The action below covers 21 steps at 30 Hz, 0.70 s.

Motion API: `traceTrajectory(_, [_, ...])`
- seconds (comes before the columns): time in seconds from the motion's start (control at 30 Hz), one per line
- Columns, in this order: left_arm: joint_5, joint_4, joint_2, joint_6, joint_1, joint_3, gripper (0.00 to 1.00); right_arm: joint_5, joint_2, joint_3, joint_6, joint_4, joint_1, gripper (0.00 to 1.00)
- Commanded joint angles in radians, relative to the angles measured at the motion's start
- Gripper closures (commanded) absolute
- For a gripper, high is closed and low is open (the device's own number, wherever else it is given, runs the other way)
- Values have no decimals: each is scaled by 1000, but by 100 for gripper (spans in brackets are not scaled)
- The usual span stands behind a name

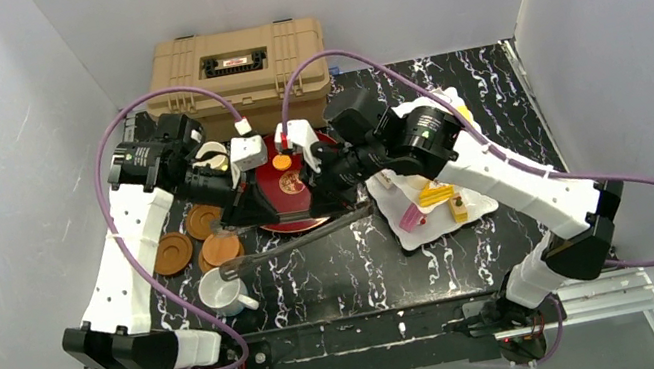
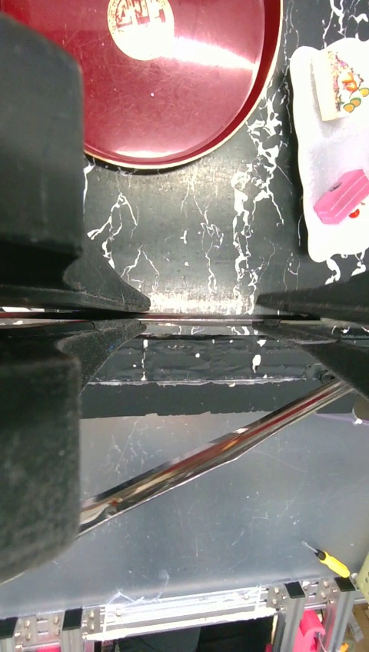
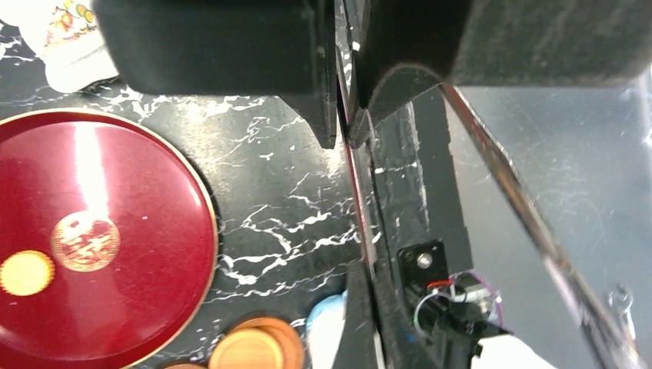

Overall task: Serve the afternoon tea
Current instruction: Pick up the clamp from the center of the board.

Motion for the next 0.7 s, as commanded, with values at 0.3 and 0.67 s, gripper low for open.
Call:
traceTrajectory(0.3, [136,19,23,-69,50,14,100,208,-209,-129,132,385,-24,57])
traceTrajectory(0.67, [387,215,66,-246,217,26,100,319,-302,-114,187,493,-43,2])
